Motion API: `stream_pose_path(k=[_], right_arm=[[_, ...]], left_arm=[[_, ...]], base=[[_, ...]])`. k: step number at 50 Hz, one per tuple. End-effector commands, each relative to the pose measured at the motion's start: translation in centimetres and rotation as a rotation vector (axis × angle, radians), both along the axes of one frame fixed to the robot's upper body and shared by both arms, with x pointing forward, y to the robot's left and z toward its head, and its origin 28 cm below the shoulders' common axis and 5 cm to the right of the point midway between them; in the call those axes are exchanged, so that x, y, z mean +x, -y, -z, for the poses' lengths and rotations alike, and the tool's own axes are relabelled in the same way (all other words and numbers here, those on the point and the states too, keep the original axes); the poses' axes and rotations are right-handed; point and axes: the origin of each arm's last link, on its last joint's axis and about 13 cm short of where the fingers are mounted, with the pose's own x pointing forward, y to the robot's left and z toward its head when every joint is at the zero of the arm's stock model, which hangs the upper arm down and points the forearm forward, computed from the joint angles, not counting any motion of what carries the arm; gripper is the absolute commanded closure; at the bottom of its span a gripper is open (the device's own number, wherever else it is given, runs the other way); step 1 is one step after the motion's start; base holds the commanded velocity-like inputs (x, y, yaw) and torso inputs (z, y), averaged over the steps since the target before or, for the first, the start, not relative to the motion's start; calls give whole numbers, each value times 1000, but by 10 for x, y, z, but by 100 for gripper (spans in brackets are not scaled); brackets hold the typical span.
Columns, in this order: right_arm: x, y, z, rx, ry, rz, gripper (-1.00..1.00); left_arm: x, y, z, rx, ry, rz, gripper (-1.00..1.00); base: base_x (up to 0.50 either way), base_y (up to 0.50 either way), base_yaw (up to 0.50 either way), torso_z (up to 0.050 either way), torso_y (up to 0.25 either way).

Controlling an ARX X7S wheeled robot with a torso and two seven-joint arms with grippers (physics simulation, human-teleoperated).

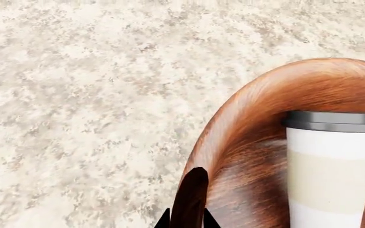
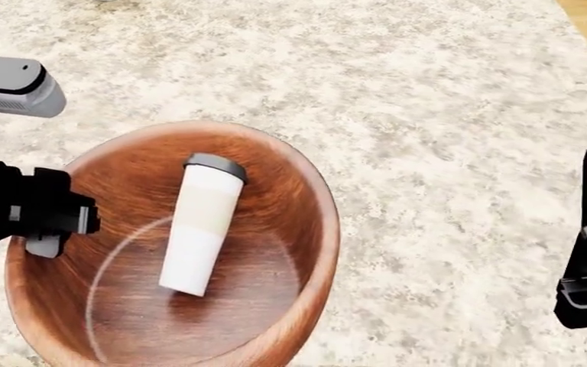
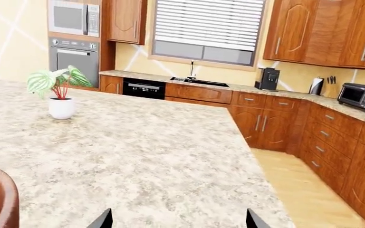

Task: Place the cup inside the bowl on the dining table and move the bowl to any counter.

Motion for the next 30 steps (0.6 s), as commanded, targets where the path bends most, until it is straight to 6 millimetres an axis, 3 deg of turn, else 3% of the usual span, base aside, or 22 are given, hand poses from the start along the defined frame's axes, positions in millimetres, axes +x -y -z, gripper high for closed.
stream_pose_path(k=[1, 30], right_arm=[[-3, 1, 2, 0, 2, 1, -100], [-10, 7, 5, 11, -8, 25, -100]], left_arm=[[2, 0, -7, -31, 18, -8, 100], [-4, 4, -14, 1, 59, -17, 100]], base=[[-85, -500, 0, 0, 0], [-92, -500, 0, 0, 0]])
